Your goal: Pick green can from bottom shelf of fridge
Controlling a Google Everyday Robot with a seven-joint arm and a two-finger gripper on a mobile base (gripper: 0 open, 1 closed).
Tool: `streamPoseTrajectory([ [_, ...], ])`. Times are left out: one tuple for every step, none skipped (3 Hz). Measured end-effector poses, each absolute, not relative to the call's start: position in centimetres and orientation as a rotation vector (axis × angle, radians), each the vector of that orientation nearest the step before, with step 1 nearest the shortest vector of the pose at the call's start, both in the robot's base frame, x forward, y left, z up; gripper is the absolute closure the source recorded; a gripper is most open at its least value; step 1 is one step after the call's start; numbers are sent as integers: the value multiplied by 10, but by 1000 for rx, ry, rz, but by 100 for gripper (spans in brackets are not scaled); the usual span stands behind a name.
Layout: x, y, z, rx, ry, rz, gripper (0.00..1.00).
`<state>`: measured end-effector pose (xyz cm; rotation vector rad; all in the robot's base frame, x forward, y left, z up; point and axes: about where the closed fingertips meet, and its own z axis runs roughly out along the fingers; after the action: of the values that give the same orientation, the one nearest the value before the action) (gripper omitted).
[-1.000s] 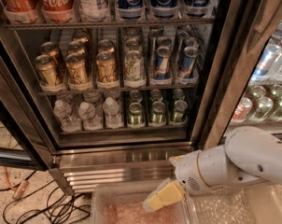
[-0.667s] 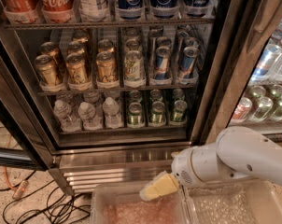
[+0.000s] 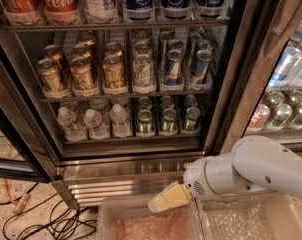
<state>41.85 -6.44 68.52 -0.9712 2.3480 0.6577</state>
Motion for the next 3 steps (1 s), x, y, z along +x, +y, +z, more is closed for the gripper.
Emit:
streamPoseTrajectory([
  [423, -61, 669, -873, 2332, 715, 0],
  [442, -52, 644, -764, 2315, 769, 0],
  [459, -39, 623, -661, 2288, 778, 0],
])
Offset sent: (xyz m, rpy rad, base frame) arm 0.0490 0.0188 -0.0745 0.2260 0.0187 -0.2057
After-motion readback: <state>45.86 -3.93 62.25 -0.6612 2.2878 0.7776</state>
